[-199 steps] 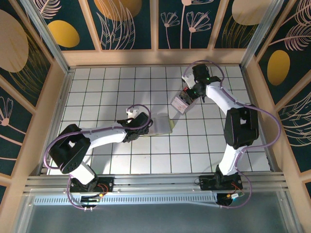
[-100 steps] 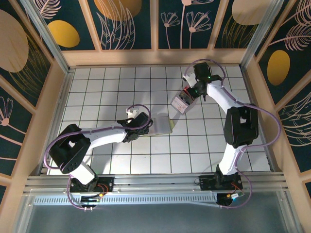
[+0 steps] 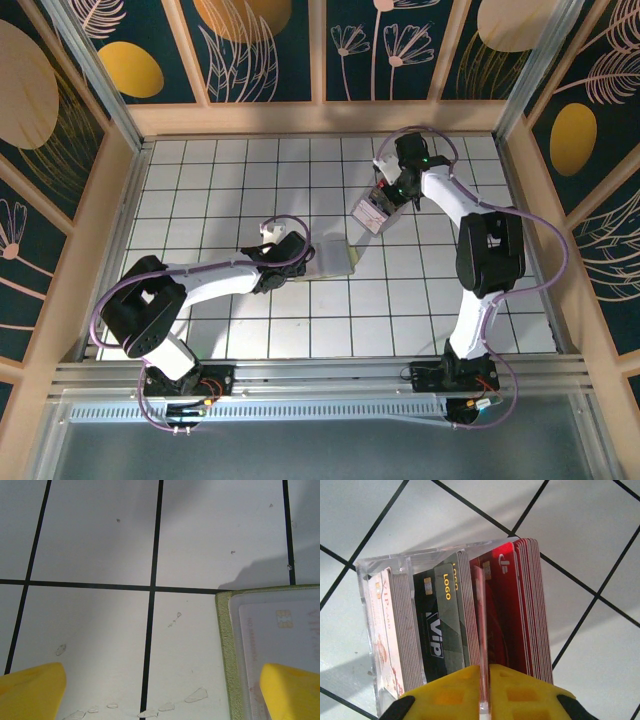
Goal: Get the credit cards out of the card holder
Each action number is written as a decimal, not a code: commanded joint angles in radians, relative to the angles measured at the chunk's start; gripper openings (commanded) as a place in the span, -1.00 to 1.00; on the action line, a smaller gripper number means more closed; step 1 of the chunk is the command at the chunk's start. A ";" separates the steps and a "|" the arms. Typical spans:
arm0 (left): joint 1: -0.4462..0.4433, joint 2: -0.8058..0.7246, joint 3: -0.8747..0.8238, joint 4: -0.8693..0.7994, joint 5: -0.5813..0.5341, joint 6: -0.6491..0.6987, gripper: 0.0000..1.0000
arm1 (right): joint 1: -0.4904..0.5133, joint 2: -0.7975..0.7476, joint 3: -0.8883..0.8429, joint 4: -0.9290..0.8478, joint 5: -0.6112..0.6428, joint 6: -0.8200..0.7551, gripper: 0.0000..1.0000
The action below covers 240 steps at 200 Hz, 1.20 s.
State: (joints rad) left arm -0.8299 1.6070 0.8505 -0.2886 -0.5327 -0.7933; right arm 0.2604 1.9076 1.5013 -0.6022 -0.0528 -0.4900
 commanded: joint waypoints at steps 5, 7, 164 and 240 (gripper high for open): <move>0.009 0.002 0.013 -0.020 -0.019 -0.001 0.98 | -0.007 -0.007 0.034 -0.025 0.017 0.009 -0.46; 0.009 0.001 0.013 -0.020 -0.020 -0.002 0.98 | -0.008 -0.009 0.034 -0.025 0.019 0.010 -0.45; 0.108 -0.199 -0.104 0.040 -0.039 -0.118 0.98 | 0.322 -0.388 -0.243 0.112 0.316 0.776 -0.13; 0.303 -0.436 -0.387 0.202 0.082 -0.277 0.98 | 0.666 -0.165 -0.294 0.177 0.325 1.043 -0.12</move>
State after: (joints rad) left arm -0.5735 1.2362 0.5289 -0.1558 -0.4919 -0.9833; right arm 0.8574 1.6531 1.1801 -0.4530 0.2432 0.4427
